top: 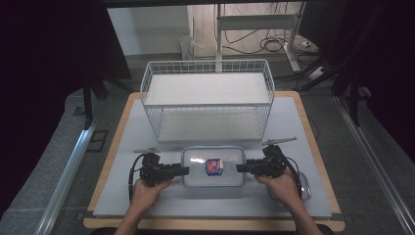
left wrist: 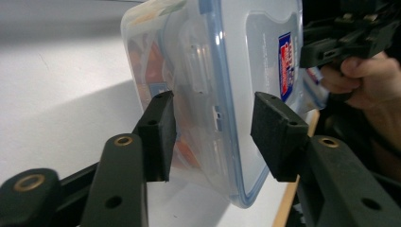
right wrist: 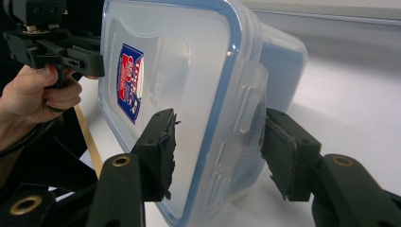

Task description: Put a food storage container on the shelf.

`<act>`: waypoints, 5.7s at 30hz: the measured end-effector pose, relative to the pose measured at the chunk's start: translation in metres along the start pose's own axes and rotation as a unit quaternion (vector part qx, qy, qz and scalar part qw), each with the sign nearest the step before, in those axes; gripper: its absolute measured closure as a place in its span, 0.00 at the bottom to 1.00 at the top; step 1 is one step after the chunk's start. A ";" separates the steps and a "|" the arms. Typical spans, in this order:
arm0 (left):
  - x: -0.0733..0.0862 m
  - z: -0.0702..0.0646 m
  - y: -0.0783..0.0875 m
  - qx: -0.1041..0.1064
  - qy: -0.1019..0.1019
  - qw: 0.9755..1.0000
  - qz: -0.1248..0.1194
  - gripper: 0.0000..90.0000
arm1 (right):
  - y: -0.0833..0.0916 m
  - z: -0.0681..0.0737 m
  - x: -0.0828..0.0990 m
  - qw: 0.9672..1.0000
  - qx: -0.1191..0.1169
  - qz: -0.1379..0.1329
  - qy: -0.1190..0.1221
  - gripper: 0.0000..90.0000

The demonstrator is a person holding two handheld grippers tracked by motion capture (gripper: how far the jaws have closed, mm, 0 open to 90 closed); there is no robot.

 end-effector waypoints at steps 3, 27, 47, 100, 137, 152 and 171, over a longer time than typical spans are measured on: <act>0.000 -0.001 0.000 -0.001 0.003 1.000 -0.001 0.58 | 0.000 0.002 0.001 1.000 0.007 -0.001 -0.005 0.52; -0.005 0.000 -0.002 -0.016 0.014 1.000 -0.021 0.59 | 0.001 0.004 0.002 0.999 0.008 -0.034 0.001 0.57; -0.006 0.007 -0.004 -0.010 0.034 0.999 -0.018 0.59 | -0.007 -0.008 -0.001 0.999 0.001 -0.007 -0.032 0.51; -0.155 -0.062 0.050 -0.021 -0.059 0.995 -0.074 0.60 | 0.029 0.053 -0.127 0.992 -0.039 -0.117 0.020 0.57; -0.247 -0.036 0.024 -0.021 -0.012 0.996 -0.084 0.59 | 0.018 0.033 -0.231 0.992 -0.006 -0.126 0.002 0.55; -0.250 -0.034 0.015 -0.056 -0.031 0.996 -0.067 0.57 | 0.008 0.019 -0.233 0.993 -0.002 -0.120 -0.014 0.54; -0.251 -0.027 0.008 -0.074 -0.042 0.994 -0.063 0.51 | -0.001 0.010 -0.238 0.988 0.020 -0.151 -0.008 0.49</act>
Point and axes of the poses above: each handheld gripper's, and its own axes: y roughly backward along the jaws, x roughly out of its underside, z roughly to its left, the point moved 1 cm from there along -y, roughly forward along the jaws, and after that the axes turned 10 degrees about -z, right-handed, at the moved point
